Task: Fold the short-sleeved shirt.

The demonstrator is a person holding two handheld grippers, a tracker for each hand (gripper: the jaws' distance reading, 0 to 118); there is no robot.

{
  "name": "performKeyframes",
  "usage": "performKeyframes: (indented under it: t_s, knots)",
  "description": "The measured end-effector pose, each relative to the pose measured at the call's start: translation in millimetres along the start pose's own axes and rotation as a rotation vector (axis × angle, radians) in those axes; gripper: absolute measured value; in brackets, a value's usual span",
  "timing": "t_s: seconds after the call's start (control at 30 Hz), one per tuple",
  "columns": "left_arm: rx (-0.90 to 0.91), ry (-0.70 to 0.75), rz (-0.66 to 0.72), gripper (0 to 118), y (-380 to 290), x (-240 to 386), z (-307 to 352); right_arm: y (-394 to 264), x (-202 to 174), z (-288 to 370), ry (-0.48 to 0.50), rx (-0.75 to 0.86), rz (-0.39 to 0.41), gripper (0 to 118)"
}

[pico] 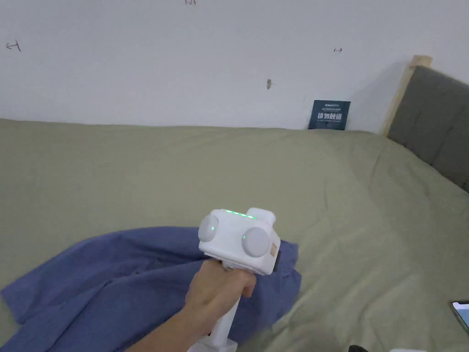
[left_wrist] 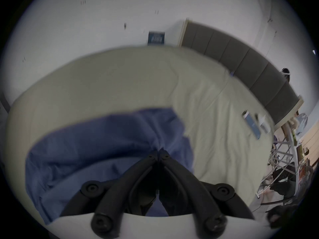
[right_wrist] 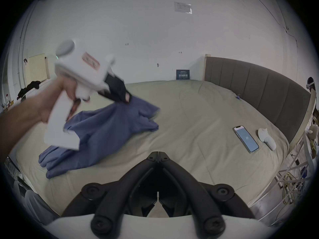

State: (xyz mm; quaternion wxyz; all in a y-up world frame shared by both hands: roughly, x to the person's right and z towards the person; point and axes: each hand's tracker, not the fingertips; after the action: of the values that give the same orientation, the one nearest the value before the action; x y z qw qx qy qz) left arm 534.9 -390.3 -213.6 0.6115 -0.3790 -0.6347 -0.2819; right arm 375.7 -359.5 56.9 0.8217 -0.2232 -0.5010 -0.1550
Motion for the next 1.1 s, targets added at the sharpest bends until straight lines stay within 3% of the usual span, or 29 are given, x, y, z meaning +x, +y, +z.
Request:
performKeyframes:
  t_s: [0.13,0.17,0.2,0.23,0.27,0.3,0.47,0.67,0.7,0.73,0.83,0.93,1.1]
  knots:
    - [-0.043,0.023,0.014,0,-27,-12,-25,-1,2,-7,0.003,-0.015,0.000,1]
    - [-0.023,0.023,0.045,9,-31,-16,-20,-1,1,-9,0.005,-0.018,0.001,1]
    - [0.005,0.040,0.058,35,-33,-20,-16,0,0,-10,0.003,-0.018,0.004,1]
    - [0.024,0.041,0.056,86,-35,-24,-11,2,-1,-9,0.005,-0.017,0.004,1]
    - [0.056,0.071,0.061,111,-41,-19,2,3,-3,-8,0.013,-0.013,0.005,1]
    - [0.099,0.077,0.063,113,-43,-22,14,5,-5,-6,0.018,-0.008,0.004,1]
    - [0.254,0.144,0.110,113,-62,-36,103,17,-21,10,0.054,0.034,0.045,1]
    - [0.483,0.305,0.151,111,-135,-41,239,33,-37,33,0.088,0.114,0.079,1]
    - [0.510,0.347,0.142,105,-152,-40,260,35,-40,38,0.094,0.125,0.085,1]
    - [0.550,0.374,0.143,86,-168,-39,277,37,-41,42,0.098,0.134,0.086,1]
    - [0.618,0.457,0.170,9,-216,-38,326,40,-50,58,0.109,0.171,0.097,1]
    - [0.645,0.453,0.211,1,-257,-42,357,38,-57,73,0.120,0.188,0.106,1]
    - [0.647,0.580,0.229,1,-309,-42,386,26,-66,89,0.133,0.191,0.096,1]
